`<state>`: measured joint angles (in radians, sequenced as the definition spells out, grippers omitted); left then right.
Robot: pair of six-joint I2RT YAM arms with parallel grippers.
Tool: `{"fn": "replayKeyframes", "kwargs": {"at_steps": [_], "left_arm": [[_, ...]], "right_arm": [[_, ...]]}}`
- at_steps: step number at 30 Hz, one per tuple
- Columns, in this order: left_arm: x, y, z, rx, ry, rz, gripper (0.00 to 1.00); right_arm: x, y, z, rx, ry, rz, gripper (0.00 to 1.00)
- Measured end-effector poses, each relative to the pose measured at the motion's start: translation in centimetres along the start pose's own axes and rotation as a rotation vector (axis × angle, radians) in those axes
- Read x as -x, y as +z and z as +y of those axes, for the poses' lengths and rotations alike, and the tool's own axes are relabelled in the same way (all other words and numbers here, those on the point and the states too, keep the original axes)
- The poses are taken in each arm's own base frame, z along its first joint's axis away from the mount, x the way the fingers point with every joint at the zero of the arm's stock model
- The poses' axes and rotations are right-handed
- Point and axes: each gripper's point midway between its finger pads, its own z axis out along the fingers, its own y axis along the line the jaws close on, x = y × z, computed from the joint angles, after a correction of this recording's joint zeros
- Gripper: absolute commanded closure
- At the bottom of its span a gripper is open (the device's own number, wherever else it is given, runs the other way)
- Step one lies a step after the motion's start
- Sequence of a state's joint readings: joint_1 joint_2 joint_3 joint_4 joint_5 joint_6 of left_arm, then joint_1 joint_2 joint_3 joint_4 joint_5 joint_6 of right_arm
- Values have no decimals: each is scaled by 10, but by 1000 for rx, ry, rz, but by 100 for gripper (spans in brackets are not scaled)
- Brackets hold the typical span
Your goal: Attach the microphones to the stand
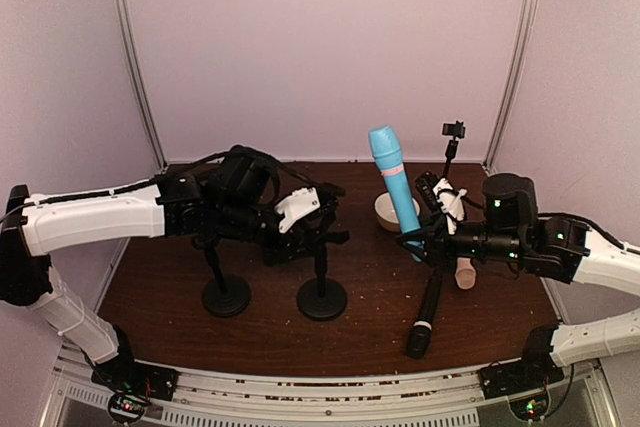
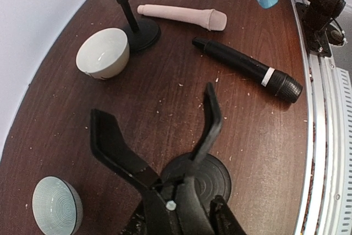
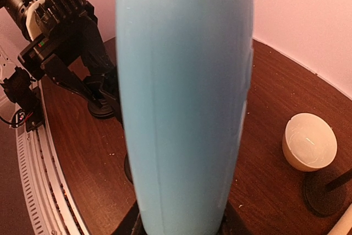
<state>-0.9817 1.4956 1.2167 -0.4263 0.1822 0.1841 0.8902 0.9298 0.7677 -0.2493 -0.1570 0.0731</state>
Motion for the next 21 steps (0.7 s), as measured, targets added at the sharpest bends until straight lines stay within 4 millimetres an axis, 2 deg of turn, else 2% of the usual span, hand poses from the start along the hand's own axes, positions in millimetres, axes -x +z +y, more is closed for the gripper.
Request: {"fn": "replayKeyframes", "kwargs": {"at_steps": [9, 16, 21], "left_arm": [[-1, -7, -13, -67, 78, -59, 84], [4, -7, -31, -190, 150, -136, 86], [6, -8, -40, -243, 158, -181, 87]], "right_arm": [[0, 8, 8, 51, -51, -57, 87], [-33, 42, 21, 147, -85, -58, 89], [-44, 49, 29, 206, -91, -107, 89]]}}
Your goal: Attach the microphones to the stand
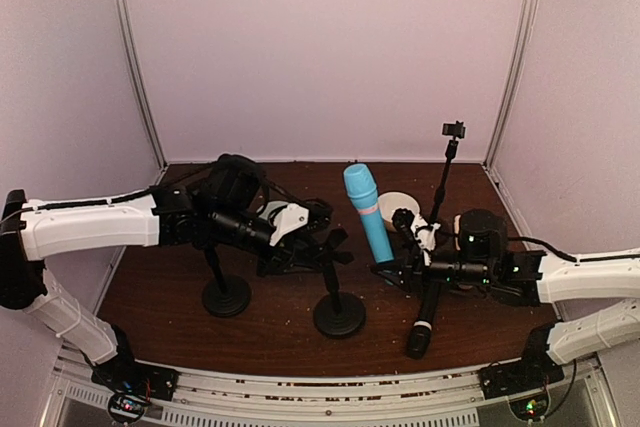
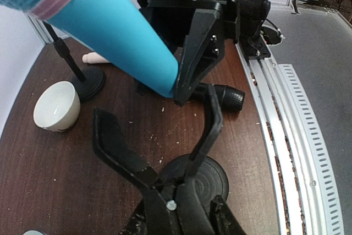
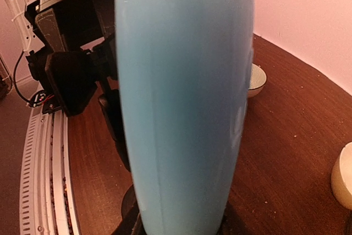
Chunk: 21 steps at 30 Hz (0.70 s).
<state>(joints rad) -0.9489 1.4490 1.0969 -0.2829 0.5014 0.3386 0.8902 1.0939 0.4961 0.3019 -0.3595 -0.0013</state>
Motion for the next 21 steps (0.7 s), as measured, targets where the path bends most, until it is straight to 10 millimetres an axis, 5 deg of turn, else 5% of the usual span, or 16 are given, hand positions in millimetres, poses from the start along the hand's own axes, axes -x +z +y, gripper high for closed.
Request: {"fn": "replayKeyframes", "kwargs": {"at_steps": [7, 21], "left_arm": [[6, 1, -3, -21, 3, -34, 87], [11, 1, 0, -18, -15, -80, 85]], "right_arm": [[13, 8, 9, 55, -16, -66, 90], [-4, 36, 40, 186, -10, 17, 89]]}}
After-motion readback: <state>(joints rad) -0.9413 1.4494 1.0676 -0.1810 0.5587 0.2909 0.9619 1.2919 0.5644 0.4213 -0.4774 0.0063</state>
